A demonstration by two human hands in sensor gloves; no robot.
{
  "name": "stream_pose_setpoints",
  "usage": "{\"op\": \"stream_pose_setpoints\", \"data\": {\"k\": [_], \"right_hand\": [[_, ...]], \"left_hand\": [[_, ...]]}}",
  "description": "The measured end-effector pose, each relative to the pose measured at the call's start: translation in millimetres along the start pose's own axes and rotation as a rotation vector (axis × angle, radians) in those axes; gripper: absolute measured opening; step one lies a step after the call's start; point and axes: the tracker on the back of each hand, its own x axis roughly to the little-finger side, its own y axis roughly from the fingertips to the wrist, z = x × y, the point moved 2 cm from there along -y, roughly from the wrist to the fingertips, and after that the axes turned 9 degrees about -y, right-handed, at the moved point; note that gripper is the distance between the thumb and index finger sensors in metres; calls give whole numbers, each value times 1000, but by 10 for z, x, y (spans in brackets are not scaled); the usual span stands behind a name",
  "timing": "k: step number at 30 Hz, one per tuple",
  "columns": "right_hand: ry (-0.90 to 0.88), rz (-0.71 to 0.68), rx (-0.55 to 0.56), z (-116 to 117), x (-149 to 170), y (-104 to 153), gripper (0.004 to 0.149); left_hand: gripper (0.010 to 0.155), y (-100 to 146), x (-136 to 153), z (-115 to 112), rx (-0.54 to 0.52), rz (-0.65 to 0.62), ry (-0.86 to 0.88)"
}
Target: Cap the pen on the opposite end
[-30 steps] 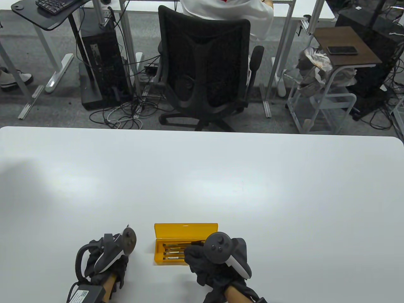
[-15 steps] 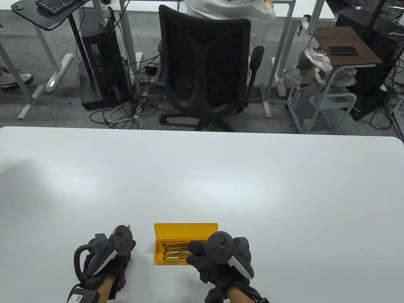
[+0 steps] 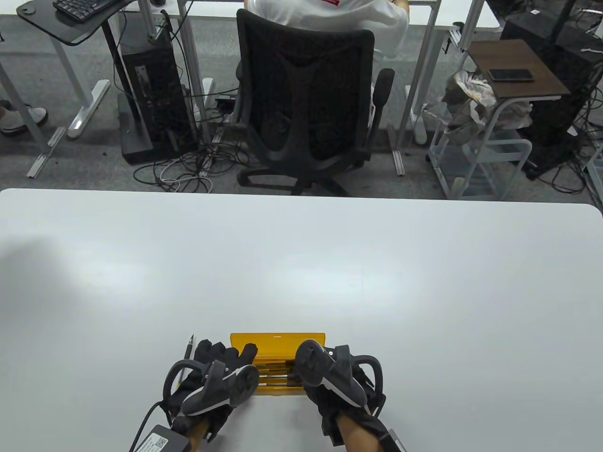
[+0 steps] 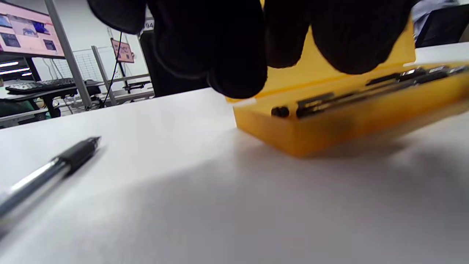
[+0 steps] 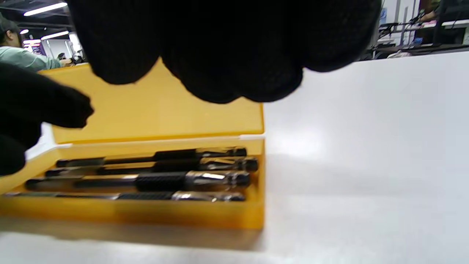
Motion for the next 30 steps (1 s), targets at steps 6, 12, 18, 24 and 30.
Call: {"op": "stream_pose_setpoints", "data": {"k": [6,12,18,24,30], "right_hand": [[111,-4,-92,194,6,-39,49],[246,-40,-153,423,-101,-69,46],[303,-53,-263,584,-143,-36,56],[184,0,-254,567,-44,-72,49],[100,4,-185,409,44,-50,46]], "left_hand": [[71,-18,39,-138,90,2,27],[71,-35,94,-203,132,25,87],[70,-34,93,-224,136,27,104],[70,-38,94,-239,135,30,117],[70,-37,97,-243,129,32,116]]}}
